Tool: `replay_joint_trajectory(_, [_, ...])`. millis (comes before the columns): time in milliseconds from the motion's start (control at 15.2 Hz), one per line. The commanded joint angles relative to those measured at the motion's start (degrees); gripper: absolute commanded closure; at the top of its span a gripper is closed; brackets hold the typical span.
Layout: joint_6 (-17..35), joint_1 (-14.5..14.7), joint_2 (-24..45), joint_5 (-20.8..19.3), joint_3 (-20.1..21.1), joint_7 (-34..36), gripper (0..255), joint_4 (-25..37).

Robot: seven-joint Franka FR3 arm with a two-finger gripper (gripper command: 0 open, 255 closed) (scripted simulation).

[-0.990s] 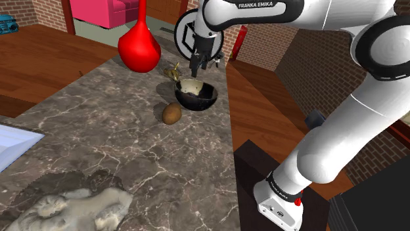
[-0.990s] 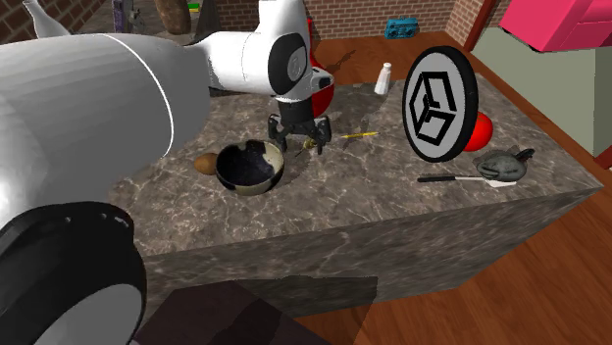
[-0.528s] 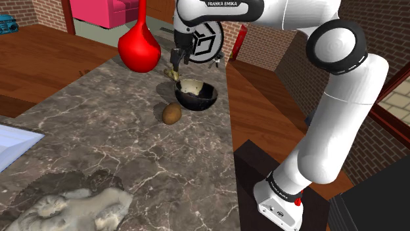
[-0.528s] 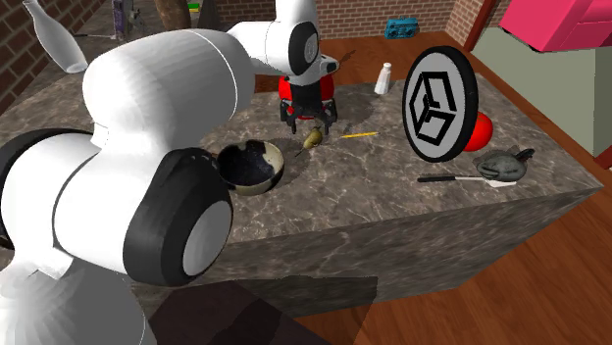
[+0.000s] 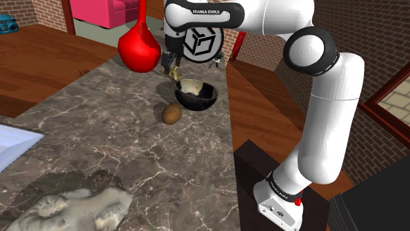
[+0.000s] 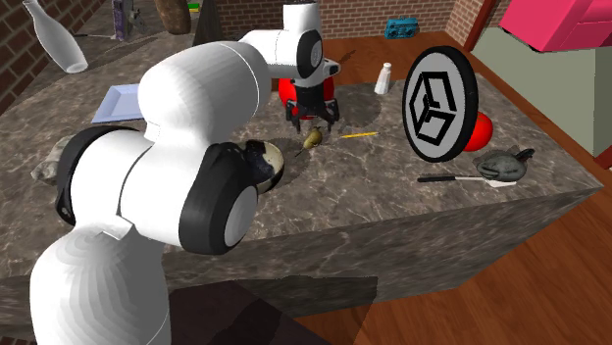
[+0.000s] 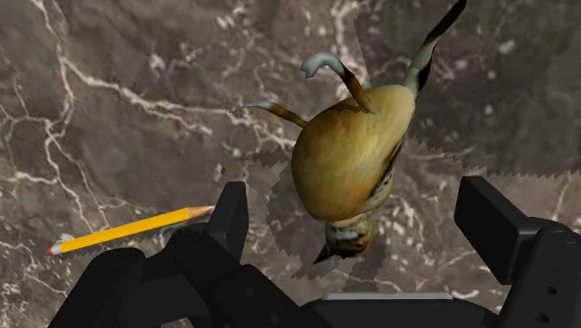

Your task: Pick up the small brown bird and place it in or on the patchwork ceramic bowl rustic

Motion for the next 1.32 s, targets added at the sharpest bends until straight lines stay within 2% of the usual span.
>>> replay_joint_trajectory(0, [1.68,-0.11,-0.08,-0.06,-0.03,0.14,0,-1.74])
replay_joint_trajectory(594, [2.81,-0.21,0.05,-0.11,-0.08,0.21,0,-2.73])
replay_joint_trajectory(660, [2.81,-0.21,0.05,-0.11,-0.08,0.21,255,-2.73])
replay_joint_trajectory(1254, [2.82,-0.21,0.05,-0.11,-0.08,0.21,255,-2.74])
